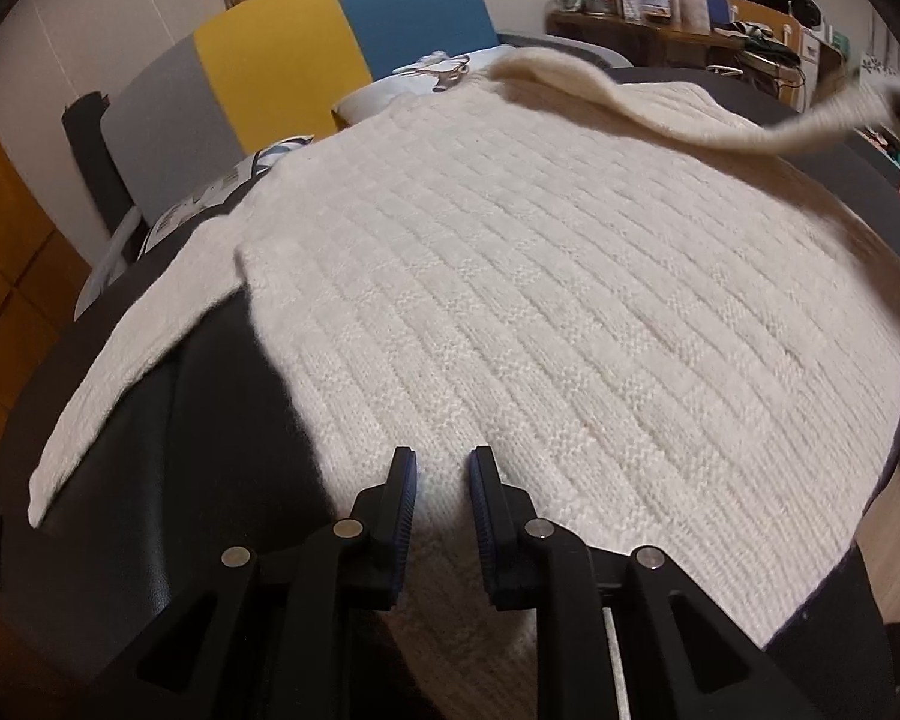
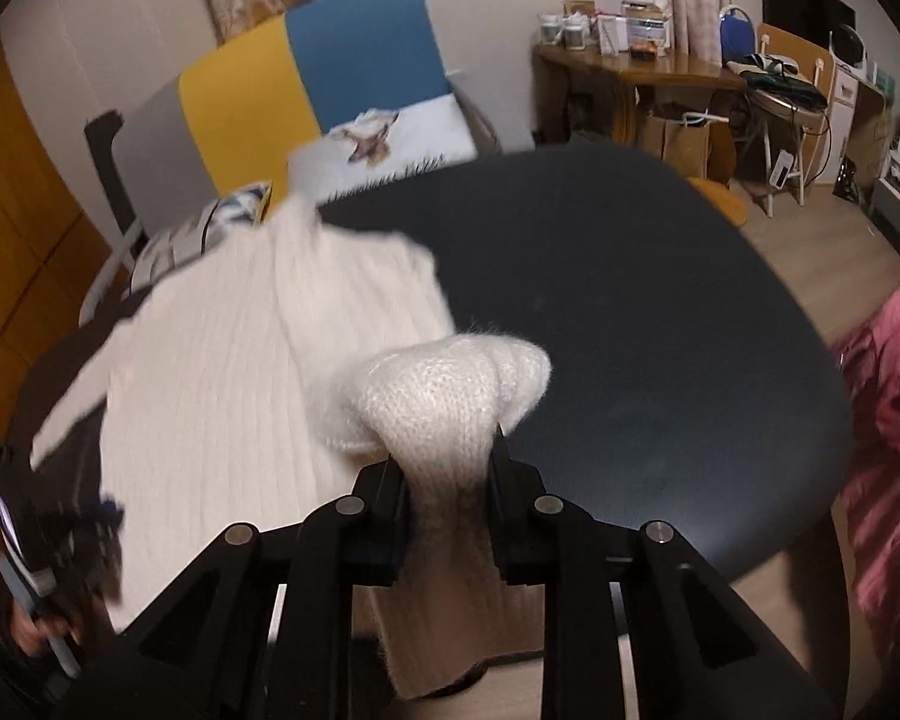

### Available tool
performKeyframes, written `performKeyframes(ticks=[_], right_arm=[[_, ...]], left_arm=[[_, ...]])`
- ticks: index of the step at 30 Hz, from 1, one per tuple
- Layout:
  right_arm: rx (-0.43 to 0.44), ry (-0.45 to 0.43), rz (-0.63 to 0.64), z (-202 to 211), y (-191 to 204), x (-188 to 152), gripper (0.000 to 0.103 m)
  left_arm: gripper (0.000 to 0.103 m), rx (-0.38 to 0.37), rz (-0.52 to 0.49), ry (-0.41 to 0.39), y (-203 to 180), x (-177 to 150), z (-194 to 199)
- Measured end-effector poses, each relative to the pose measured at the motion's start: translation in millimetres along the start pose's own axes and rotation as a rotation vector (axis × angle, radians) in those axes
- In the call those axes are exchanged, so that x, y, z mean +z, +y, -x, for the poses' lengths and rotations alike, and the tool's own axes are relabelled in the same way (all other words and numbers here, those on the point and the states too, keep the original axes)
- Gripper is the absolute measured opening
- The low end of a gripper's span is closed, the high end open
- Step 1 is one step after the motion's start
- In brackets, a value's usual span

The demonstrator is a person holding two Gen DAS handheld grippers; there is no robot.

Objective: Fold clothes
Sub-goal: 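Grasp a sweater sleeve with the right gripper and fold it across the body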

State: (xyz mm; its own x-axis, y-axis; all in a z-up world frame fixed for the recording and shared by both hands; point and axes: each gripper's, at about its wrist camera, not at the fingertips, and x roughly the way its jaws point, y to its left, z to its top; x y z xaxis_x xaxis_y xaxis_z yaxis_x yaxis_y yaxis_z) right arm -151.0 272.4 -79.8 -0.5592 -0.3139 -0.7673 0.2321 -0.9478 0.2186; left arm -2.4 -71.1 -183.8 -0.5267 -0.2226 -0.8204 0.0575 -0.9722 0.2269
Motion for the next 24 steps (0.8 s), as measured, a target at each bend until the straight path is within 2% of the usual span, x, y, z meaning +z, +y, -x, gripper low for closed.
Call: performKeyframes(ticks=[4,8,11,13,17,18,20,22,24], right_arm=[[-0.101,-0.024,-0.081,-24.8,-35.7,48.1,0.023],[-0.265,0.006,-0.145,-67.1,-73.1,81.4,0.023],[-0.351,0.024,-0.223,-94.9,-99.6,100.4,0.023],[-0.365,0.055,-0.289,-109.7,-120.4,100.9,0.023],[-0.329,0.089,-0.386,-131.9,-152.0,96.7,0.031],[-0.346,0.059,-0.366,-123.9,-150.8,95.0,0.033],[-0.376,-0.007,-0.308,-105.0,-144.1,90.5,0.044],[-0.392,-0.097,-0.188,-75.3,-121.2,82.4,0.047],[-0.394,-0.155,-0.051,-50.0,-90.8,68.3,0.057]], left_arm=[[0.018,-0.027,0.004,0.01,4.1,1.3,-0.5],[0.018,-0.056,0.004,0.029,7.9,5.7,0.6],[0.017,-0.109,0.04,0.005,13.1,14.3,5.3],[0.017,-0.122,0.034,-0.011,9.6,20.0,6.0],[0.018,-0.126,-0.02,0.004,-5.7,26.4,-2.7],[0.018,-0.131,-0.029,0.01,-8.1,26.0,-5.1],[0.017,-0.125,-0.046,0.006,-12.1,23.5,-7.2],[0.018,-0.116,-0.059,0.0,-14.6,20.7,-8.1],[0.018,-0.115,-0.064,0.0,-13.3,19.1,-8.1]])
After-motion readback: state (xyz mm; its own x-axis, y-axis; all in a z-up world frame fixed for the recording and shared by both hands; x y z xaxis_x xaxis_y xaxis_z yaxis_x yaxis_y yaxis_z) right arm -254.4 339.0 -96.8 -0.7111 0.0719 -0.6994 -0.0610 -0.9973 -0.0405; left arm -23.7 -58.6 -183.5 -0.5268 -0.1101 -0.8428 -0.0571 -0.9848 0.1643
